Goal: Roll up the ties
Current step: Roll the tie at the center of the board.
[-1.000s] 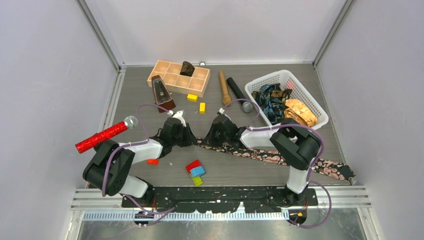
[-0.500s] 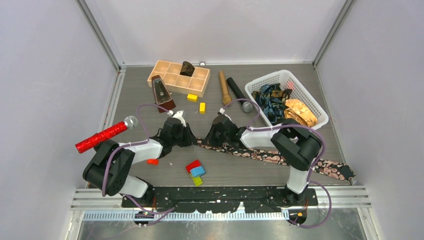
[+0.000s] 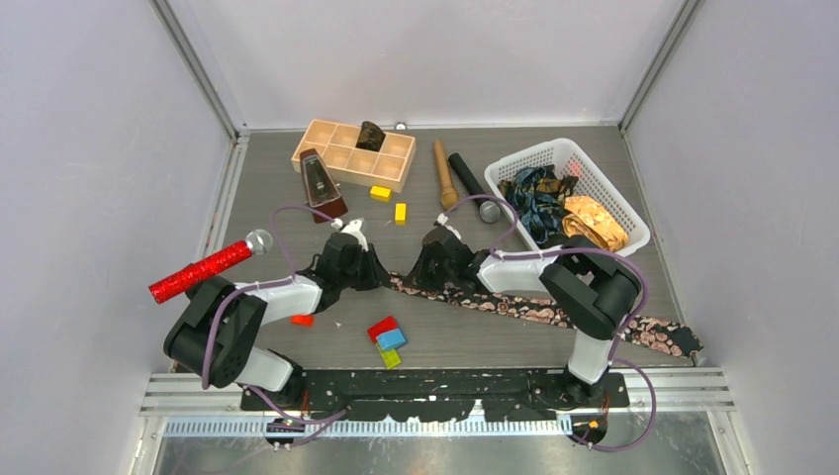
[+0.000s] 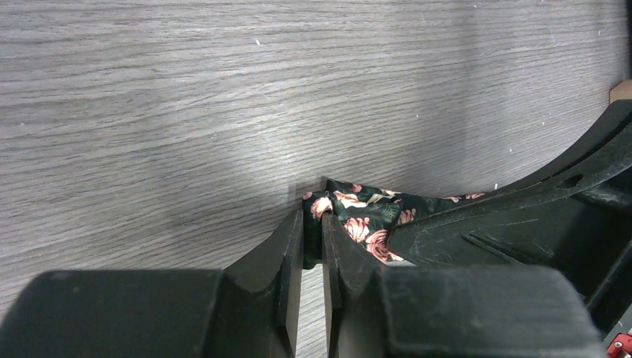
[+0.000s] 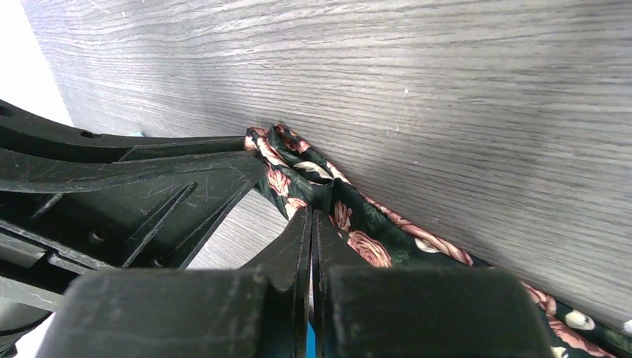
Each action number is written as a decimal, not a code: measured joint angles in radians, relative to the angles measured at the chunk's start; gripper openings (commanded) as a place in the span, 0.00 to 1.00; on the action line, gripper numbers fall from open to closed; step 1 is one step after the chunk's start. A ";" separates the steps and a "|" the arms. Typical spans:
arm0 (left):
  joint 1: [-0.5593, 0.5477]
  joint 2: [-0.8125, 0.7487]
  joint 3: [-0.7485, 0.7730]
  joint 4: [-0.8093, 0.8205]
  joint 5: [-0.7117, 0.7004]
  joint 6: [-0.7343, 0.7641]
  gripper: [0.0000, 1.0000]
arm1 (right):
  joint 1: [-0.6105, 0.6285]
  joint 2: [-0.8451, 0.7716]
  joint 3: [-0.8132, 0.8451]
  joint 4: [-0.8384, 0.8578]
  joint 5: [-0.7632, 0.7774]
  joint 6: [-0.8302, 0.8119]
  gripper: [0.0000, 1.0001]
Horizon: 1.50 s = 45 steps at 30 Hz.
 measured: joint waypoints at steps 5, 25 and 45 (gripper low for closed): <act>0.000 -0.003 0.000 0.000 0.000 -0.001 0.26 | 0.000 0.000 0.000 -0.012 0.007 0.000 0.01; 0.000 0.004 -0.044 0.127 0.048 -0.046 0.47 | 0.000 0.000 0.005 -0.038 0.012 0.000 0.01; -0.015 0.000 -0.083 0.167 0.055 -0.083 0.27 | 0.000 0.000 0.005 -0.038 0.011 0.000 0.01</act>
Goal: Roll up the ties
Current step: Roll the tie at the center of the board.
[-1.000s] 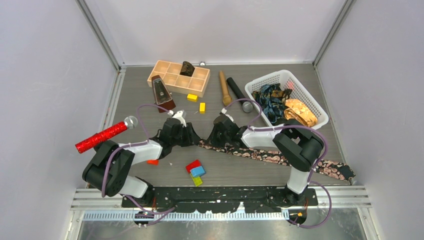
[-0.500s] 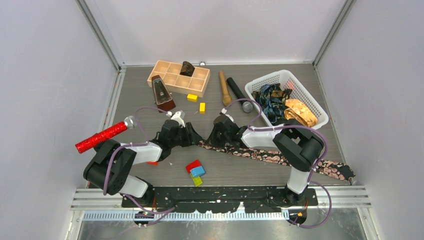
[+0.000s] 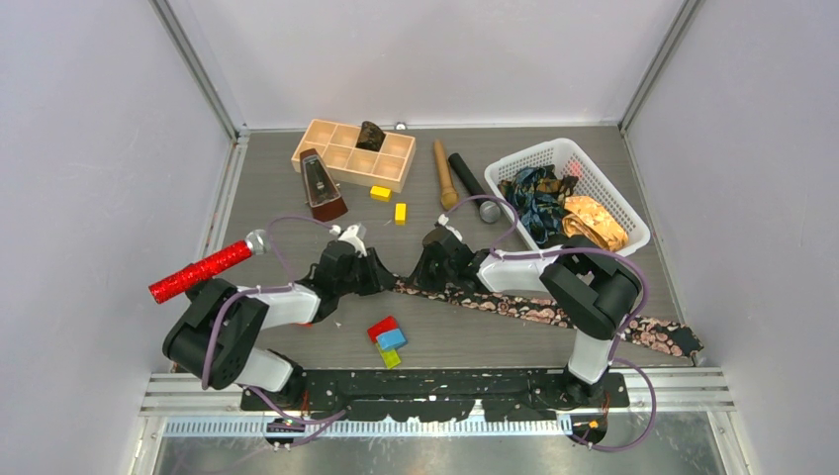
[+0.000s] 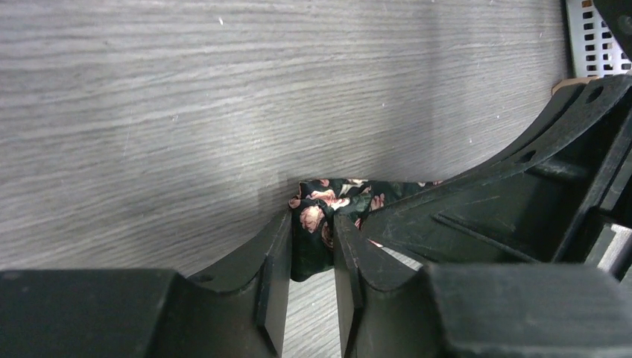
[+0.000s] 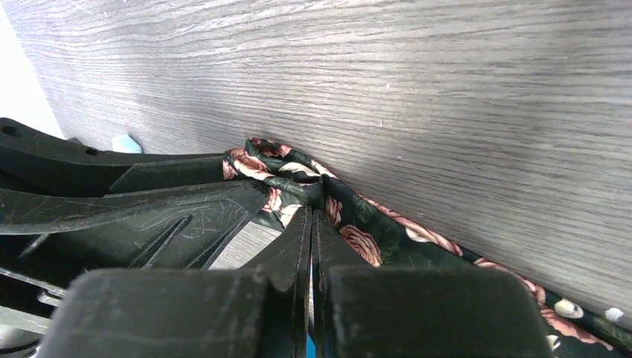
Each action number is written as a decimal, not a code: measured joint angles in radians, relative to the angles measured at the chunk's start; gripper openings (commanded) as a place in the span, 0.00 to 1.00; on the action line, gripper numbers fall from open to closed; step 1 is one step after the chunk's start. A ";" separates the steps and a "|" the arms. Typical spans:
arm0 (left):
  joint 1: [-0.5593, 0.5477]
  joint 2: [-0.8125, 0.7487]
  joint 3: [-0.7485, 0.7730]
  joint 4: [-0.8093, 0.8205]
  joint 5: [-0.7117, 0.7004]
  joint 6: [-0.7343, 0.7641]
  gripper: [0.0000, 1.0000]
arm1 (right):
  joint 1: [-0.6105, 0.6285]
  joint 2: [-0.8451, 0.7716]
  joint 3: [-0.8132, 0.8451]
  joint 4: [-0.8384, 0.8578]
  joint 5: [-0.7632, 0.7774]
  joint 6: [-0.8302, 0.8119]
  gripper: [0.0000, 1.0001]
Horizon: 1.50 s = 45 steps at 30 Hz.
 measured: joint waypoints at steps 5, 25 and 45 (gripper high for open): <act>-0.005 -0.041 -0.013 -0.050 -0.002 -0.004 0.25 | 0.000 0.000 0.000 0.000 -0.001 0.000 0.01; -0.014 -0.105 0.018 -0.212 -0.018 0.026 0.16 | 0.000 0.000 0.000 0.000 -0.010 0.000 0.01; -0.026 -0.123 0.068 -0.251 0.026 0.078 0.10 | 0.000 0.005 0.000 0.001 -0.013 0.000 0.01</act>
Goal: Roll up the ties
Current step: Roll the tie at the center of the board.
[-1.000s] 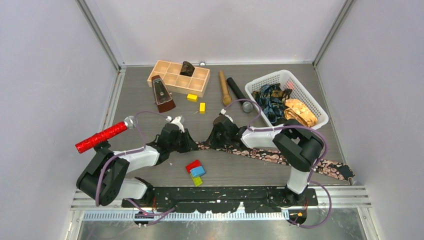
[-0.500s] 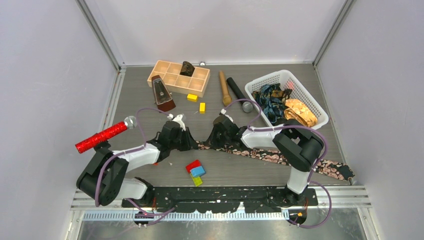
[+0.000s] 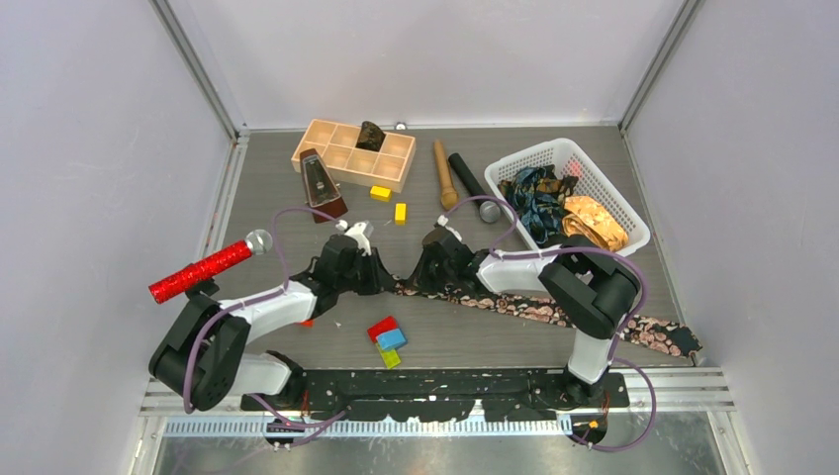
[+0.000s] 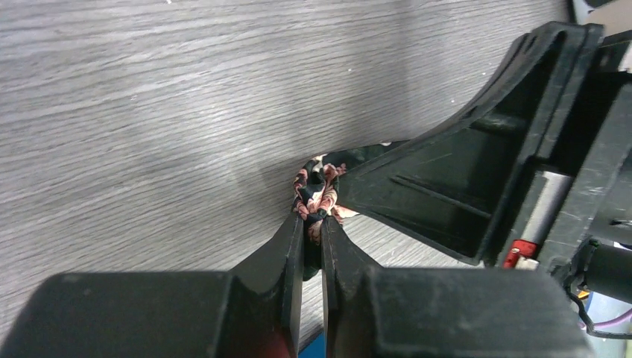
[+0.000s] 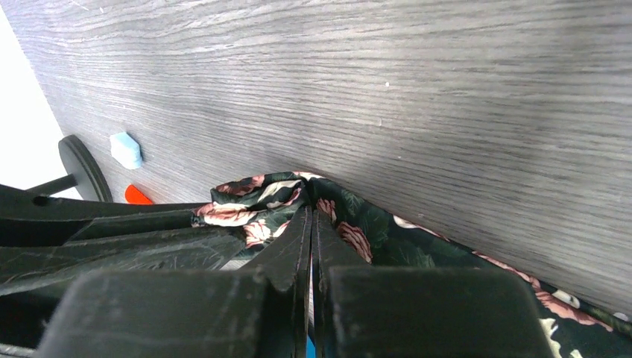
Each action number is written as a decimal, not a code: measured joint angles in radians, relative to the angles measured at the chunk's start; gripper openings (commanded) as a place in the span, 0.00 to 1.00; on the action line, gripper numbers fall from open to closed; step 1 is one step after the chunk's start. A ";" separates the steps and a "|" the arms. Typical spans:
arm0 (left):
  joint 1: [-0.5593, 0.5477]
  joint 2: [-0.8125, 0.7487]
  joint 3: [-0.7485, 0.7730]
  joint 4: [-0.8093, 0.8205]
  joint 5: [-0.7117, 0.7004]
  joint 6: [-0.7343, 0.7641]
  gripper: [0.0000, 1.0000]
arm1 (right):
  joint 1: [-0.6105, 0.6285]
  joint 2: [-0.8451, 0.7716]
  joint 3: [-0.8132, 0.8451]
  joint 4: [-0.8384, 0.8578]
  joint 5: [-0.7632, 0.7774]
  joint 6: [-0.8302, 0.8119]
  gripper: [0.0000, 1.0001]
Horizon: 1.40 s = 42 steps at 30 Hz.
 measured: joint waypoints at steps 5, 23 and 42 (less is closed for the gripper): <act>-0.007 0.000 0.027 -0.014 0.014 0.006 0.09 | 0.000 0.002 0.000 0.003 -0.003 0.000 0.01; -0.063 0.061 0.091 -0.018 0.035 0.025 0.07 | -0.006 0.002 0.000 0.010 -0.022 -0.023 0.05; -0.084 0.119 0.140 -0.023 0.029 0.026 0.05 | -0.007 -0.224 -0.022 -0.116 0.101 -0.099 0.07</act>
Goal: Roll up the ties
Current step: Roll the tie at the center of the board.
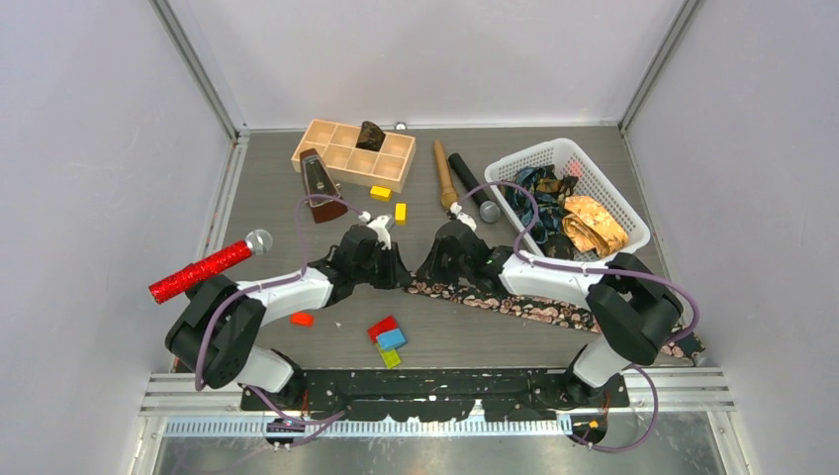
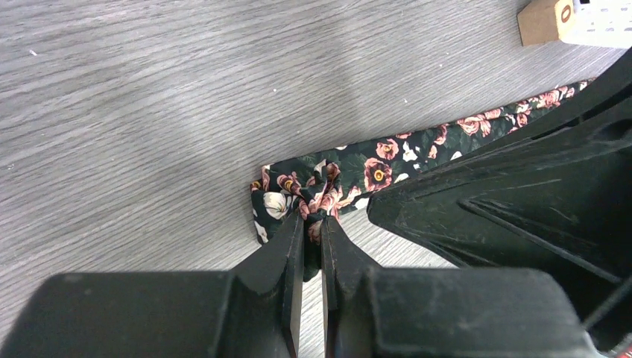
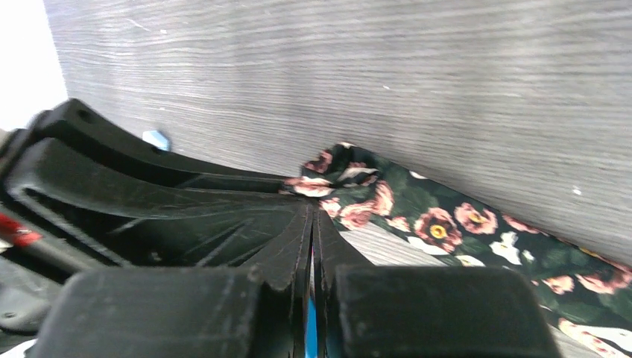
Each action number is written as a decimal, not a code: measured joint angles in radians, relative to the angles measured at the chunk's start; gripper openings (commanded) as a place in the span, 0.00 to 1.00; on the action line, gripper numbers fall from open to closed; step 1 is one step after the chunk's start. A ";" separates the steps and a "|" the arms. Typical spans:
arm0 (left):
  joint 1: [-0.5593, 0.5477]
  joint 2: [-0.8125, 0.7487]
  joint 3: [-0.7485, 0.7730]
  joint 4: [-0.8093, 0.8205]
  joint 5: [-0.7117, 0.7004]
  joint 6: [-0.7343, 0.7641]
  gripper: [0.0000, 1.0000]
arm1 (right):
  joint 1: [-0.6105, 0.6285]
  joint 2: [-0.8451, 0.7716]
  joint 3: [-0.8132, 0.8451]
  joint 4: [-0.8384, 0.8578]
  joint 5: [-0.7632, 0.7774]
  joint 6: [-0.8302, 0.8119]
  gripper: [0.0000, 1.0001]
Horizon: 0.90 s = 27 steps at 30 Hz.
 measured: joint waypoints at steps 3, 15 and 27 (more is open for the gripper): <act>-0.005 0.010 0.009 -0.003 -0.001 0.001 0.05 | -0.002 0.000 -0.017 -0.024 0.011 0.000 0.05; -0.006 0.002 0.023 -0.057 -0.045 0.010 0.05 | -0.005 0.003 -0.027 -0.061 0.003 0.000 0.04; -0.006 -0.013 0.046 -0.118 -0.072 0.036 0.04 | -0.005 0.124 -0.019 -0.026 -0.068 0.003 0.04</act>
